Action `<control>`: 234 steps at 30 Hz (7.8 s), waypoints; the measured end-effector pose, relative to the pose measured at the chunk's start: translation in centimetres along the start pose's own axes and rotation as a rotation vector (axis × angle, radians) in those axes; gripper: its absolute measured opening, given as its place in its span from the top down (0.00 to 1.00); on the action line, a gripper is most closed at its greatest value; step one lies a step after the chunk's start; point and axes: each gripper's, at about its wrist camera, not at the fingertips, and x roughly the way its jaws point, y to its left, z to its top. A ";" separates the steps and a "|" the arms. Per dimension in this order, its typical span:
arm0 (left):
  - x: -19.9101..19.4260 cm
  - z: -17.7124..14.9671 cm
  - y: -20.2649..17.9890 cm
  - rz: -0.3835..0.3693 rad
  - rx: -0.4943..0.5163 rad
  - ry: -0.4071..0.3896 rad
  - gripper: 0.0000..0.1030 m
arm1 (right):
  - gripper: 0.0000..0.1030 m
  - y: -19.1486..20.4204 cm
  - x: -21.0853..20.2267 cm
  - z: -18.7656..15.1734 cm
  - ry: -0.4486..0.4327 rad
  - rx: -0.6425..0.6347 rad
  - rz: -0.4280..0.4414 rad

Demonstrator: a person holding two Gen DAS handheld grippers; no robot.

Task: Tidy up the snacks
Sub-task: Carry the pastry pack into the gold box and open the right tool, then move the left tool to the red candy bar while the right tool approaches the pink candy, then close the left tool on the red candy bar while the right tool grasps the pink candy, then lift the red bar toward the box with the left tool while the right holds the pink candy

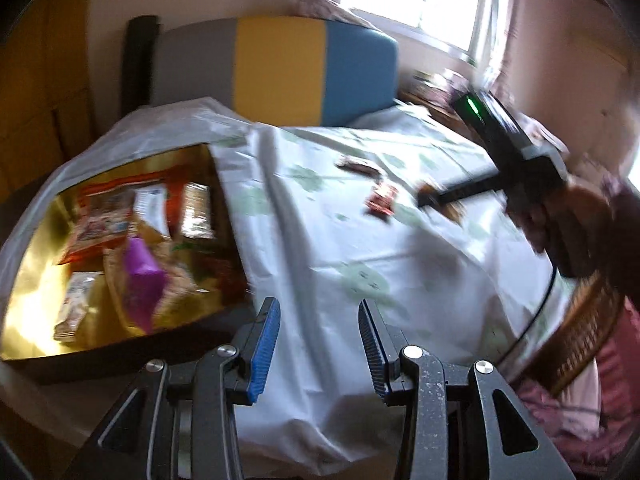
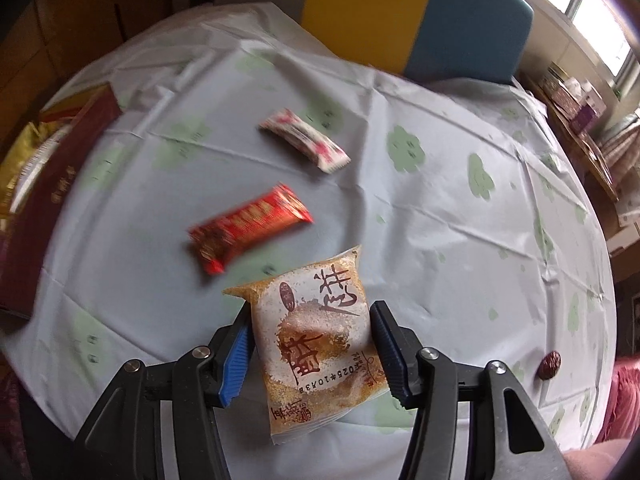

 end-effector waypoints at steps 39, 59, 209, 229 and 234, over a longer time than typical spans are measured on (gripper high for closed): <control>2.1 -1.7 1.2 -0.102 -0.059 0.062 0.60 | 0.39 24.4 -3.7 9.5 -0.023 -0.416 0.677; 2.5 -1.5 0.1 -0.061 -0.045 0.092 0.60 | 0.39 2.8 -2.2 3.7 -0.064 -0.110 0.274; 13.4 5.2 -3.1 0.002 -0.079 0.105 0.74 | 0.77 -4.1 4.2 -1.1 0.130 -0.008 0.151; 9.4 3.6 -5.2 0.074 -0.040 0.060 0.79 | 0.77 -2.6 4.2 -1.5 0.110 -0.056 0.121; 7.6 3.9 -4.9 0.085 -0.048 0.027 0.79 | 0.77 -2.0 4.0 -2.0 0.094 -0.080 0.102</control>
